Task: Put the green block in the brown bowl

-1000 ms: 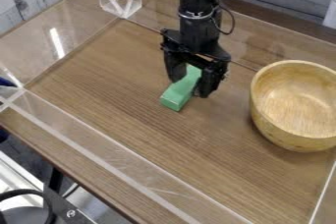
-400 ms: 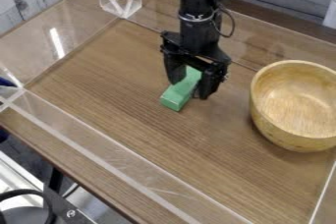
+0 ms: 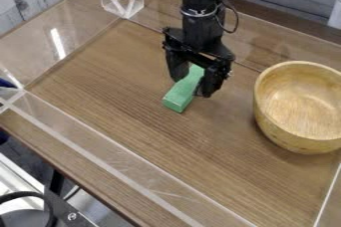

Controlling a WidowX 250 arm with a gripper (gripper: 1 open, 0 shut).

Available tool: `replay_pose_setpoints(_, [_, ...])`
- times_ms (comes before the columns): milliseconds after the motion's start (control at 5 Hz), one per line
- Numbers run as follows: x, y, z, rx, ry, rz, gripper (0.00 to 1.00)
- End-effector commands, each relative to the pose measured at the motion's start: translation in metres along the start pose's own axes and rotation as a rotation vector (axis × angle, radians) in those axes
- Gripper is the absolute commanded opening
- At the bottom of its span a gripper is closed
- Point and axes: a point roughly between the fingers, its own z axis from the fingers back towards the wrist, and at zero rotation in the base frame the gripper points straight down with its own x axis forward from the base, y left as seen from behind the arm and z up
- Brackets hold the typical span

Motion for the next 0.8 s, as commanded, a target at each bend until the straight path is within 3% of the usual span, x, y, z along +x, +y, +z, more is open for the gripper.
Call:
replay_pose_setpoints(0, [0.01,0.007,0.003,0.013,-0.032,0.006,1.0])
replay_pose_setpoints(200, [0.011,0.01,-0.006,0.016,-0.016,0.009,1.0])
replay_pose_setpoints(400, [0.012,0.011,-0.01,0.017,-0.009,0.014,0.0])
replay_pose_setpoints(600, [0.012,0.011,-0.01,0.015,-0.009,0.018,0.0])
